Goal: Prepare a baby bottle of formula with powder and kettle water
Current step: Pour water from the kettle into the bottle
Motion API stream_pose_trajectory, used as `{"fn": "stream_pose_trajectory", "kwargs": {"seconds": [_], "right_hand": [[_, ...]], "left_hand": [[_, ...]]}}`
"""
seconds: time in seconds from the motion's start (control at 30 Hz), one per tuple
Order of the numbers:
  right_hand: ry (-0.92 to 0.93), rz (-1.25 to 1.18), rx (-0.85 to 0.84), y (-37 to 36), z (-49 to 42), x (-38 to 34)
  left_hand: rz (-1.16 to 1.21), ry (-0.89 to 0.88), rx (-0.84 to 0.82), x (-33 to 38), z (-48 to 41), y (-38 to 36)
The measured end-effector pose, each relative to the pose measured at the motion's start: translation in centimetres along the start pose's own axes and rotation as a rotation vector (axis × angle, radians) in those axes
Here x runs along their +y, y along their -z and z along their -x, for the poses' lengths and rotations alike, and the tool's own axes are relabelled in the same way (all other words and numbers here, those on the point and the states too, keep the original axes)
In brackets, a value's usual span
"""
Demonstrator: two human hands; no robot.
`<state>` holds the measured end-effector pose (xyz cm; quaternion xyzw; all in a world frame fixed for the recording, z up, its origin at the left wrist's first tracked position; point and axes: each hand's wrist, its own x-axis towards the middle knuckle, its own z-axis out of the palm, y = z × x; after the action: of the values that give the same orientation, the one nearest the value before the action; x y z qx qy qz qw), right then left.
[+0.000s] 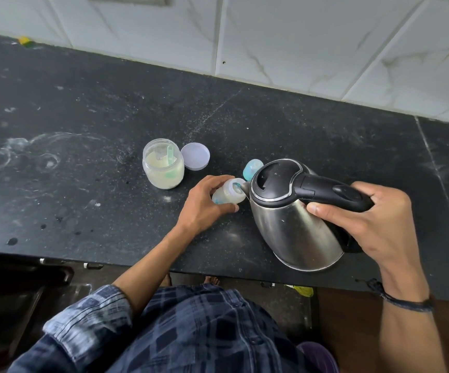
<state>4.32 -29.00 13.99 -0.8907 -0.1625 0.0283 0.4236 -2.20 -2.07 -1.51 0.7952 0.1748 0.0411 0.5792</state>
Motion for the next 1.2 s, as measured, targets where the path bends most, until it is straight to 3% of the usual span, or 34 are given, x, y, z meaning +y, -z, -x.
{"fn": "stream_pose_trajectory", "kwargs": {"seconds": [1.2], "right_hand": [[0.085,0.129,-0.113,0.0,-4.1,-2.0]], "left_hand": [[-0.008,0.04,0.013,0.0,-0.7,1.2]]}}
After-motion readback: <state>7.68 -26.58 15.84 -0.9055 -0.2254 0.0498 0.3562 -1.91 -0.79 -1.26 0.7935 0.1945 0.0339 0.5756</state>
